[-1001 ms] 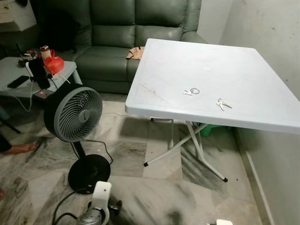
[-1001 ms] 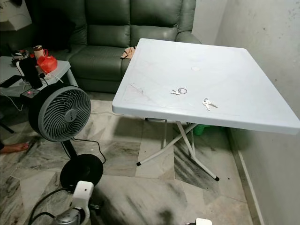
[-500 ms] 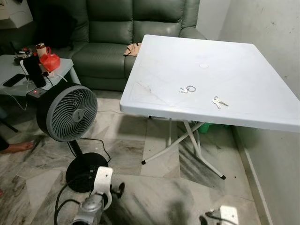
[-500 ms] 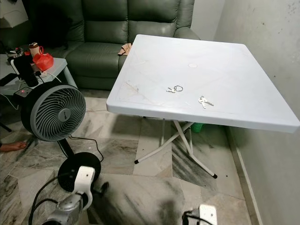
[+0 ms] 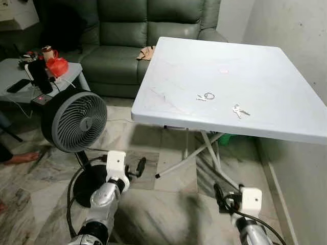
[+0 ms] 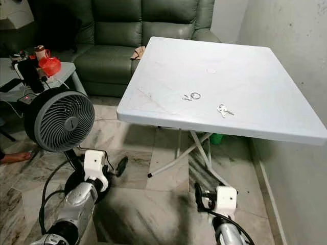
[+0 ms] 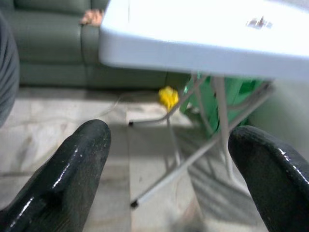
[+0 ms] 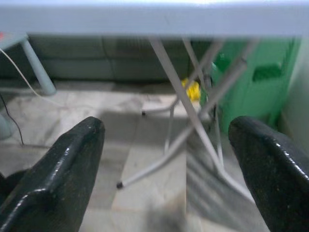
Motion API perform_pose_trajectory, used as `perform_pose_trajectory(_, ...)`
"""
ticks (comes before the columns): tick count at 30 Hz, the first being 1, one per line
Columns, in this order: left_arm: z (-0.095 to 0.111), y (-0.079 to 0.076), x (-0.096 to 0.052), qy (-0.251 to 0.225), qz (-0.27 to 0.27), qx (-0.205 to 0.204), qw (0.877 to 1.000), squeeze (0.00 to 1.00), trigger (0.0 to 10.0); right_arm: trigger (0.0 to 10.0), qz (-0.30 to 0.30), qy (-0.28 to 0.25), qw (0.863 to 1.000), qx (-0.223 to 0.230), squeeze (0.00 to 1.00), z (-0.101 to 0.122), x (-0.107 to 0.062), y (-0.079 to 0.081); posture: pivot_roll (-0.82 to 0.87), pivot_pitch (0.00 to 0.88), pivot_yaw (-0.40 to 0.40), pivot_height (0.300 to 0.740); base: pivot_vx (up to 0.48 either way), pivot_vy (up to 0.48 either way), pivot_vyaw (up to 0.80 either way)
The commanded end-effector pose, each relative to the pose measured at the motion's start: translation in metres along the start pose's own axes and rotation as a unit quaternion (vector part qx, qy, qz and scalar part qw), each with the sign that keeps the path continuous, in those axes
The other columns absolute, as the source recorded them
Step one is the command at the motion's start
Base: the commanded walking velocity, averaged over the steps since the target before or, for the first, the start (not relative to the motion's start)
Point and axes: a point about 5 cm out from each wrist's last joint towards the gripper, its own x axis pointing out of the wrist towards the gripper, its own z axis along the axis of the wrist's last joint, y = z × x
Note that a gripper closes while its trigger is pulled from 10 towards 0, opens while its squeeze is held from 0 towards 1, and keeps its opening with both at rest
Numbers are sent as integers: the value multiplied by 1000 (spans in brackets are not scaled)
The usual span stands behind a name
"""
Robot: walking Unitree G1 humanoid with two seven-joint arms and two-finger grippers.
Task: Hang keys on a hook
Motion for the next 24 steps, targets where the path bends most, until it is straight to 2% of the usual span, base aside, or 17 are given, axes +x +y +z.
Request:
perform_pose_trajectory(1, 14, 0, 0, -31, -13, -1, 999, 0, 10000, 10000, 6, -46, 999, -16, 0, 22, 5, 6, -83, 0, 10, 740, 0, 0, 0)
perform_pose_trajectory(4, 29, 2, 1, -52, -15, -15, 998, 0, 10000, 10000, 1, -71, 997, -15, 0, 39, 7, 11, -82, 0, 10, 740, 0, 0, 0)
perform_pose_trajectory(9, 51, 0, 2, -86, -22, -11, 996, 0, 10000, 10000, 13, -95, 995, -8, 0, 58, 8, 16, -79, 0, 11, 740, 0, 0, 0)
perform_pose_trajectory(12, 57, -2, 0, -92, -25, -5, 995, 0, 10000, 10000, 12, -95, 995, -7, 0, 64, 7, 17, -77, 0, 12, 740, 0, 0, 0)
perform_pose_trajectory(16, 56, -5, -1, -75, -27, -22, 997, 0, 10000, 10000, 8, -94, 995, -9, 0, 72, 7, 16, -77, 0, 12, 740, 0, 0, 0)
perform_pose_trajectory(24, 61, -10, -2, -61, -36, -25, 997, 0, 10000, 10000, 13, -84, 996, -17, 0, 81, 6, 16, -76, 0, 10, 740, 0, 0, 0)
